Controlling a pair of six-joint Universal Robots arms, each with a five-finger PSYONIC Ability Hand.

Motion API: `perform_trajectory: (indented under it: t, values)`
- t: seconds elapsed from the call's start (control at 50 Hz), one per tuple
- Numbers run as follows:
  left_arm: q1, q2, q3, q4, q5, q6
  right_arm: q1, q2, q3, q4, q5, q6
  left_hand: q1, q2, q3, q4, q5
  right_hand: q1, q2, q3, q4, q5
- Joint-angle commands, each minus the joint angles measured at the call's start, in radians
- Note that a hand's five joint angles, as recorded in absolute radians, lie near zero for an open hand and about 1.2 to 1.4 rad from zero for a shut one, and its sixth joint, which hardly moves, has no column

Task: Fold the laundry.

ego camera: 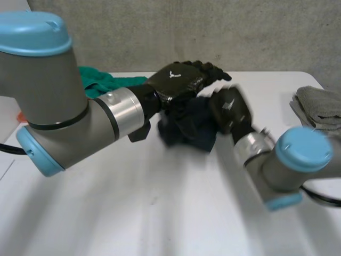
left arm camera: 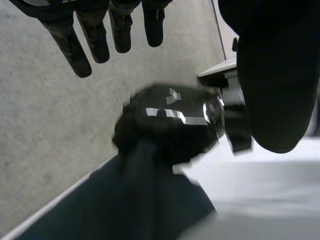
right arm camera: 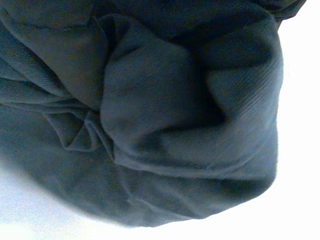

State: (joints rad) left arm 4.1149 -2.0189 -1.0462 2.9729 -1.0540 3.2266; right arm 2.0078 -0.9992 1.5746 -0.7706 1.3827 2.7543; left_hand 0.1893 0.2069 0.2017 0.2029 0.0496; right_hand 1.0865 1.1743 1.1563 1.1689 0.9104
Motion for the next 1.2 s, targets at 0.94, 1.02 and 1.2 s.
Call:
perform_trajectory:
  t: [0.94, 1.02, 1.2]
  values:
    - [-0.056, 0.049, -0.029, 0.043, -0.009, -0.007, -0.926, 0.432, -0.481, -0.089, -0.565, 0.321, 0.030, 0.012, 0.018, 0.017, -0.005, -0.912, -1.000, -0.982, -0.994, -0.910]
    - [-0.064, 0.052, -0.029, 0.043, -0.008, -0.007, -0.985, 0.318, -0.435, 0.057, -0.502, 0.308, 0.030, 0.012, 0.018, 0.017, -0.005, -0.912, -1.000, -0.982, -0.994, -0.910]
    - [-0.076, 0.060, -0.028, 0.043, -0.008, -0.010, -1.089, 0.067, -0.409, 0.437, -0.387, 0.081, 0.030, 0.012, 0.018, 0.017, -0.005, -0.912, -1.000, -0.982, -0.994, -0.910]
